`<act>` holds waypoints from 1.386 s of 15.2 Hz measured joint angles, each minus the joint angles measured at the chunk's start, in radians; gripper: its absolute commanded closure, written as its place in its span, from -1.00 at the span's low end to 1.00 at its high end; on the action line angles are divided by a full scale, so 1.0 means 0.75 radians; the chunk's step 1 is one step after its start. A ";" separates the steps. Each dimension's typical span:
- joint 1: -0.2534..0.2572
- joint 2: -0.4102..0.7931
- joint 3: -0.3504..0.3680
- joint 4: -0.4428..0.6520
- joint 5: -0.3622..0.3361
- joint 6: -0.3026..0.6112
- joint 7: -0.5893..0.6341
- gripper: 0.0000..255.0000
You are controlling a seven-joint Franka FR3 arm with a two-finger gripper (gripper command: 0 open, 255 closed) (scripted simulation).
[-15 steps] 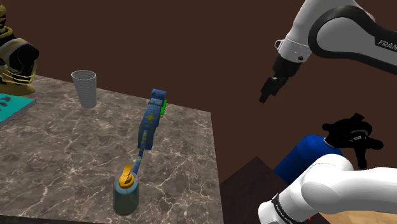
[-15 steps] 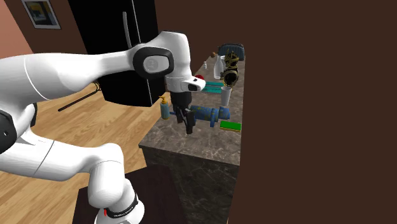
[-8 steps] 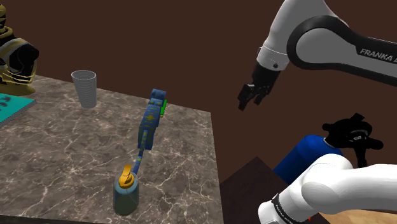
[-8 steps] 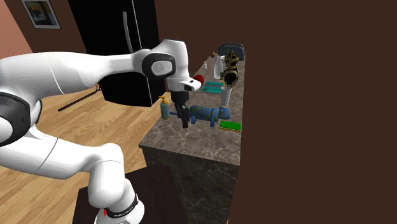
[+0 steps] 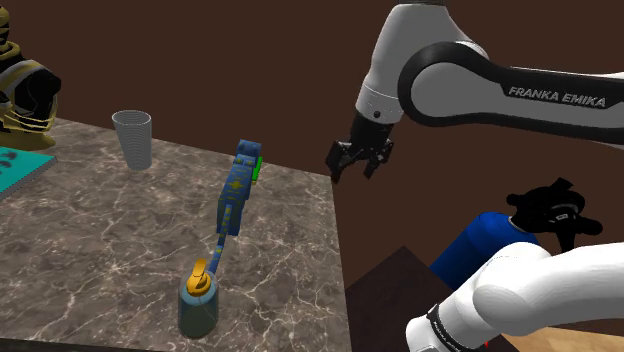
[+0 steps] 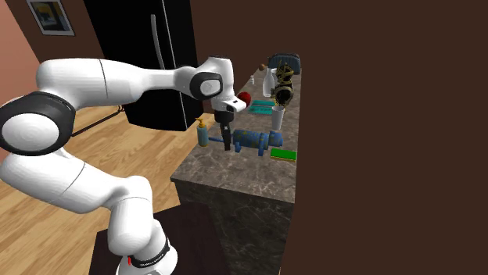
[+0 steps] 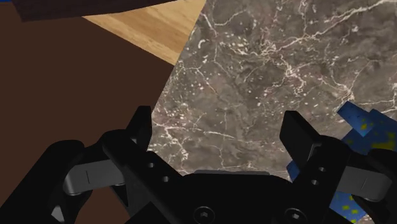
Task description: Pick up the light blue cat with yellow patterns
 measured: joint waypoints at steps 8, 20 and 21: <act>-0.057 0.370 0.238 0.202 -0.036 0.174 0.446 -1.00; 0.057 1.091 0.361 0.749 -0.430 0.241 1.159 -1.00; 0.072 1.126 0.353 0.771 -0.450 0.249 1.184 -1.00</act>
